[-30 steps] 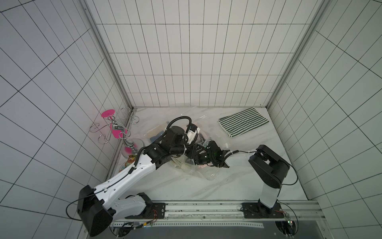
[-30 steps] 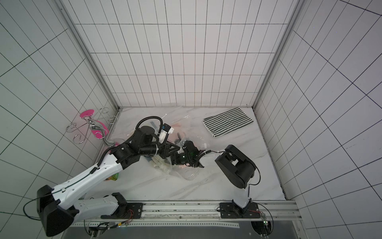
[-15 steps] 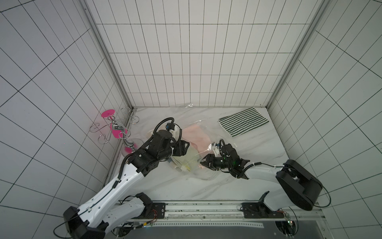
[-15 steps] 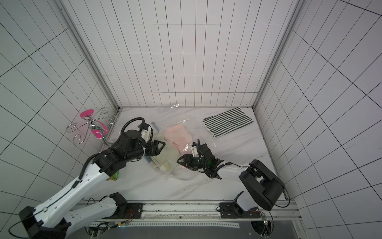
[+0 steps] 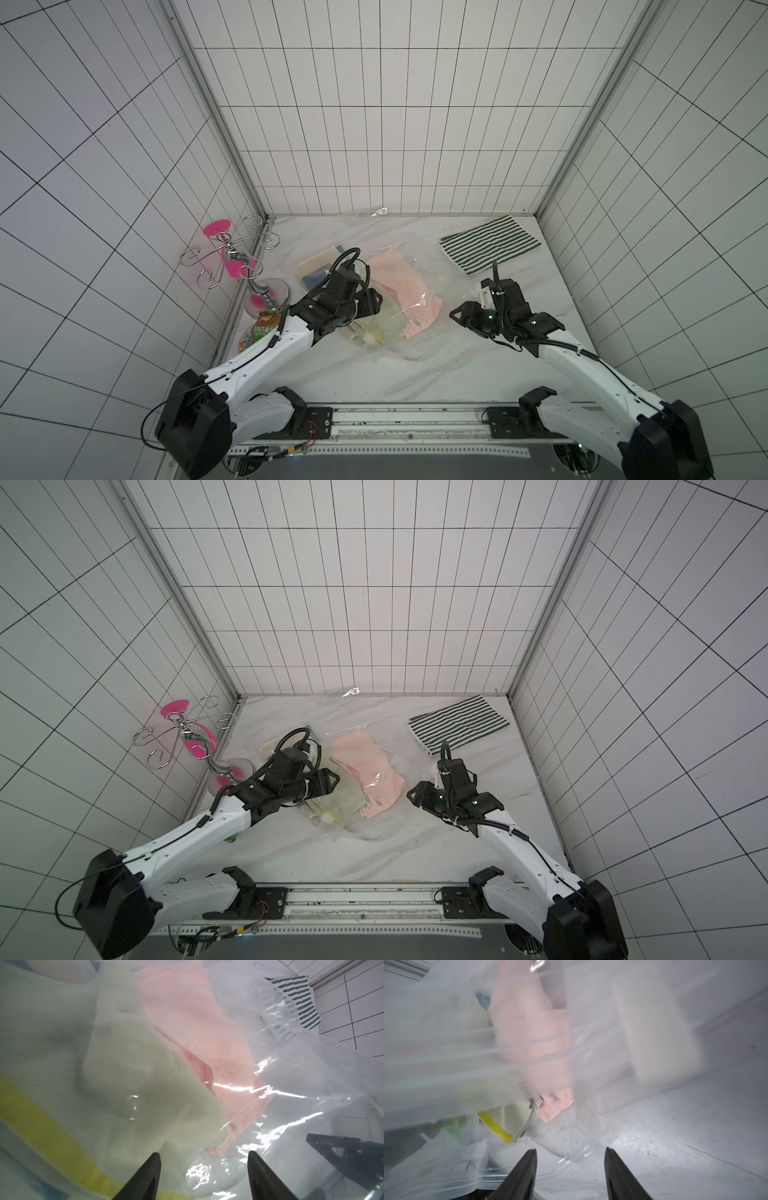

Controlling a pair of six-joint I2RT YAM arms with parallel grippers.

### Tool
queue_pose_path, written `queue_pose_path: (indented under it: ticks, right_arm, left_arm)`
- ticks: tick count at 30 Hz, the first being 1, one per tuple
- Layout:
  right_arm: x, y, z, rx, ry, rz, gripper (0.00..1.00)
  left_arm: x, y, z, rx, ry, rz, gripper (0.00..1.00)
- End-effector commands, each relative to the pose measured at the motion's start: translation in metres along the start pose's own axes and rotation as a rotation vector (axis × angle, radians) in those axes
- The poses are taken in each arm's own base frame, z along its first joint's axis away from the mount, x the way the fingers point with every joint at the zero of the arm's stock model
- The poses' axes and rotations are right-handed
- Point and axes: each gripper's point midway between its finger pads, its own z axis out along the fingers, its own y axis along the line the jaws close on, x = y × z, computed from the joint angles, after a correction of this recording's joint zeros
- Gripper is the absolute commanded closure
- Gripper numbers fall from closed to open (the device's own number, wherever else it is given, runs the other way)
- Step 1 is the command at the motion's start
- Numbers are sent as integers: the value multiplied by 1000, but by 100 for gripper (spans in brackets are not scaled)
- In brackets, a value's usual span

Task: Place the folded towel into the vacuum bag
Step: Adjust the vacuum bag at the center of the board.

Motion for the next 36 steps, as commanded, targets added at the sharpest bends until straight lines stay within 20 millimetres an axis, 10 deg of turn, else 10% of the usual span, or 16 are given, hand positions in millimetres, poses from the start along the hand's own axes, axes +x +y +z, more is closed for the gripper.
queue_pose_path:
  ticks: [1,6,10,17,23,27,36]
  right_arm:
    - [-26,-13,-34,100,-58,-20,44]
    - [-78,5,-63,128,-182,-56,43]
    - [-97,58,-60,25,-167,-167,37]
    - [-55,116,35,-71,93,-293,44]
    - [-48,95,126,-85,181,-112,50]
    - [-42,83,159,-31,218,-121,49]
    - [-70,76,96,64,103,-189,43]
  left_arm:
    - [37,39,24,-99,84,-71,33]
    - [84,93,23,-242,181,-199,34]
    - [89,115,11,-312,139,-226,33]
    - [17,113,13,-276,-35,-245,32]
    - [4,106,62,-259,59,-297,33]
    - [-27,104,57,-306,10,-251,33]
    - [-78,35,-29,-246,-118,26,33]
